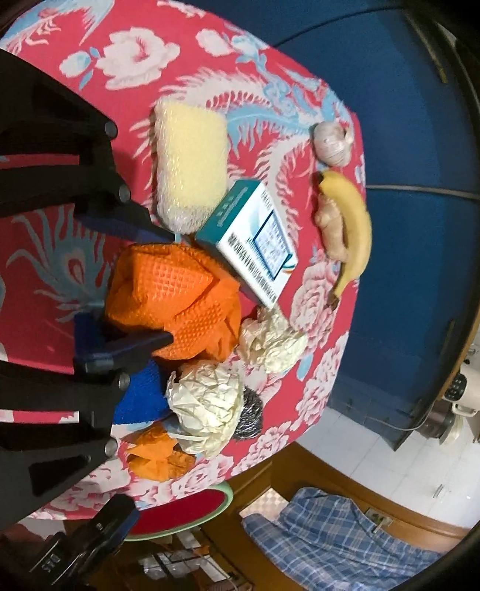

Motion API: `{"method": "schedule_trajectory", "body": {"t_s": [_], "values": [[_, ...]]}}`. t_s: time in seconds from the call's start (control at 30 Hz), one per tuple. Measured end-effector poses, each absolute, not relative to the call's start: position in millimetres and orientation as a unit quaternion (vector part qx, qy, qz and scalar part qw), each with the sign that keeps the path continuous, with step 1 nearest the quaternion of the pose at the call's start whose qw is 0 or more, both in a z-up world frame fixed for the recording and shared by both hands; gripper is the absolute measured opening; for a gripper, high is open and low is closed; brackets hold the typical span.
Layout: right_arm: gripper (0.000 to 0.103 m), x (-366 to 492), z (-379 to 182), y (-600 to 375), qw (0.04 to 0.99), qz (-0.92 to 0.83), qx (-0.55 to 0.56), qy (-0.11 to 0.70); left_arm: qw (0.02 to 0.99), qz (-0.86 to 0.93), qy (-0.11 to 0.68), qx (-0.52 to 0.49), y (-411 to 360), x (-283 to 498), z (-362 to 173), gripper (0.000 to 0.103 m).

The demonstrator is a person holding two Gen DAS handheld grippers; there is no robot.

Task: Collect trash
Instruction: 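Grasp the orange mesh glove with the left tool while the right tool grasps the orange bow mesh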

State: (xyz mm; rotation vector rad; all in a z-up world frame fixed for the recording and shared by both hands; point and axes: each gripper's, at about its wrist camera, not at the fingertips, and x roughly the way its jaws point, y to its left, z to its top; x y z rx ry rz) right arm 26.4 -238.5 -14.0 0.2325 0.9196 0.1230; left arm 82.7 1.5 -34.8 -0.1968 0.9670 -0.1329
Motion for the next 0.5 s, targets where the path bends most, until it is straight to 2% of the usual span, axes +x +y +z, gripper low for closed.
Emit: {"method": "schedule_trajectory", "body": {"t_s": [0.17, 0.37, 0.43, 0.5], "values": [[0.065, 41, -23, -232, 0.885, 0.064, 0.106, 0.450, 0.876, -0.072, 0.466, -0.100, 1, 84, -39, 0.030], [0.065, 53, -33, -227, 0.880, 0.066, 0.102, 0.460, 0.875, -0.072, 0.467, -0.103, 3, 85, -41, 0.029], [0.062, 55, -35, -225, 0.878, 0.067, 0.102, 0.462, 0.876, -0.073, 0.466, -0.102, 3, 85, -41, 0.027], [0.055, 57, -38, -225, 0.874, 0.077, 0.109, 0.468, 0.877, -0.076, 0.464, -0.104, 4, 85, -41, 0.022]]}}
